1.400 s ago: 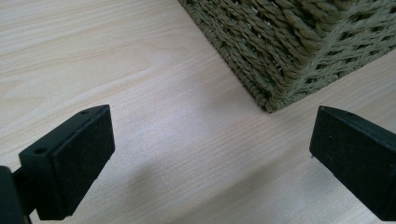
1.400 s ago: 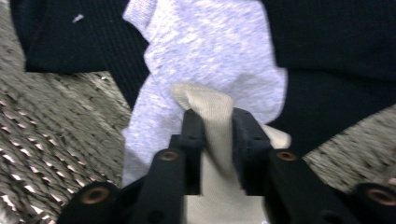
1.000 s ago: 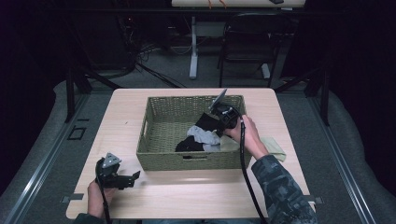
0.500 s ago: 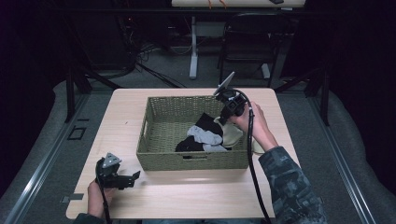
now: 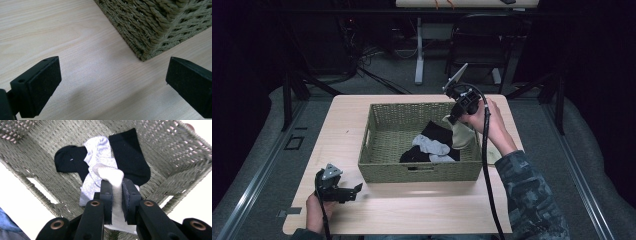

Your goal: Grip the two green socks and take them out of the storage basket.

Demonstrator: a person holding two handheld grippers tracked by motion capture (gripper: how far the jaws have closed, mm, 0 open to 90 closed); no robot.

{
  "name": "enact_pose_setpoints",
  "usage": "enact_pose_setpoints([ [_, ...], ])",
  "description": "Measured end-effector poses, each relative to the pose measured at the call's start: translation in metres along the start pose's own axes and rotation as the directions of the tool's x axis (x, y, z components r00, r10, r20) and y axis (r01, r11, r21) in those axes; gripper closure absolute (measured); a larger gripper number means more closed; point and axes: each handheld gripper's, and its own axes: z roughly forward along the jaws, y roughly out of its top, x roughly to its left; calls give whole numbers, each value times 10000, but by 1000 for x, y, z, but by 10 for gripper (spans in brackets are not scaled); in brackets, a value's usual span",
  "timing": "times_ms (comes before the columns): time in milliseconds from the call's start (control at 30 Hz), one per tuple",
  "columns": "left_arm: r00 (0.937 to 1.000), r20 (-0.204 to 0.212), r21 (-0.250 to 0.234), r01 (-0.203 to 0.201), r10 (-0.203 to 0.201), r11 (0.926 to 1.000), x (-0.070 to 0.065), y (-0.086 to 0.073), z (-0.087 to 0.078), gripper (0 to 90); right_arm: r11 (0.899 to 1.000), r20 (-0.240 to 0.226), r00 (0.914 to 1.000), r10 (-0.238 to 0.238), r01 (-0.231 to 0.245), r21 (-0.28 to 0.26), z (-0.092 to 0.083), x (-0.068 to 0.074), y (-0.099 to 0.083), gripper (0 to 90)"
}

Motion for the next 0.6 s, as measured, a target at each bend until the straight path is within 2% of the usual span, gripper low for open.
enact_pose_setpoints([
  [233, 10000, -1, 0, -16, 16, 10000, 1, 0, 0, 2, 9999, 152, 9999, 59, -58, -112, -20, -4, -4, 806],
  [300, 10000, 3, -8, -21, 22, 10000, 1, 0, 0, 2, 9993, 199, 9997, 127, -120, -343, -26, -6, -8, 806],
  [433, 10000, -12, -15, 2, -2, 10000, 0, 0, 0, 2, 9991, 400, 9991, 166, -150, -396, -40, -13, -18, 806],
  [567, 10000, -79, -14, -1, 1, 10000, 0, 0, 0, 2, 9981, 545, 9978, 378, -350, -507, -52, -23, -31, 806],
  [600, 10000, -39, 11, 0, 0, 10000, 0, 0, 0, 2, 9968, 554, 9968, 571, -538, -585, -53, -25, -35, 806],
])
